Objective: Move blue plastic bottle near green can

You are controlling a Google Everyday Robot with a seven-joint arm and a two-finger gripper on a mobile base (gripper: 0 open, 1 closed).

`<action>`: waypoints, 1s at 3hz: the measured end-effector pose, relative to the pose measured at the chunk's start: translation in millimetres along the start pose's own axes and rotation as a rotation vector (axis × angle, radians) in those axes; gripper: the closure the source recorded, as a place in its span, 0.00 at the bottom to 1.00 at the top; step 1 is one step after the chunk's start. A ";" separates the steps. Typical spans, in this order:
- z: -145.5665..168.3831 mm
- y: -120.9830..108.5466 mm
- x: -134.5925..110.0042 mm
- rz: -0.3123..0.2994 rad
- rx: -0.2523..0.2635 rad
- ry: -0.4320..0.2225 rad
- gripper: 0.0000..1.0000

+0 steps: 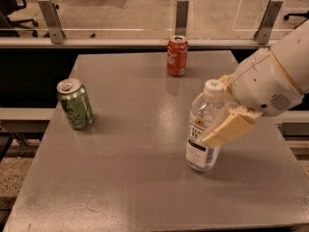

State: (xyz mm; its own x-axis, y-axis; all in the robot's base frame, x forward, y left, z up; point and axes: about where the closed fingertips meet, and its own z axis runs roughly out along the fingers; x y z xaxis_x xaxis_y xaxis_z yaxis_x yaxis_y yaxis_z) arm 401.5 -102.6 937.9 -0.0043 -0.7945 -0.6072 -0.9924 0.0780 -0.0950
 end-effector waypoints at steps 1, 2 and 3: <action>-1.5 -12.9 -19.5 -0.005 0.013 -0.037 0.86; 5.7 -34.7 -46.1 -0.010 0.024 -0.094 1.00; 24.9 -55.7 -76.5 -0.031 0.023 -0.144 1.00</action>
Offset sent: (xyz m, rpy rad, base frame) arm 0.0652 0.0627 0.0396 0.1619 -0.0464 -0.0006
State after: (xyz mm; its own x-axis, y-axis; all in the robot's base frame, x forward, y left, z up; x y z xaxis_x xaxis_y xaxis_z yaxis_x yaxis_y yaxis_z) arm 460.2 -31.2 970.0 0.0457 -0.7025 -0.7102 -0.9887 0.0696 -0.1325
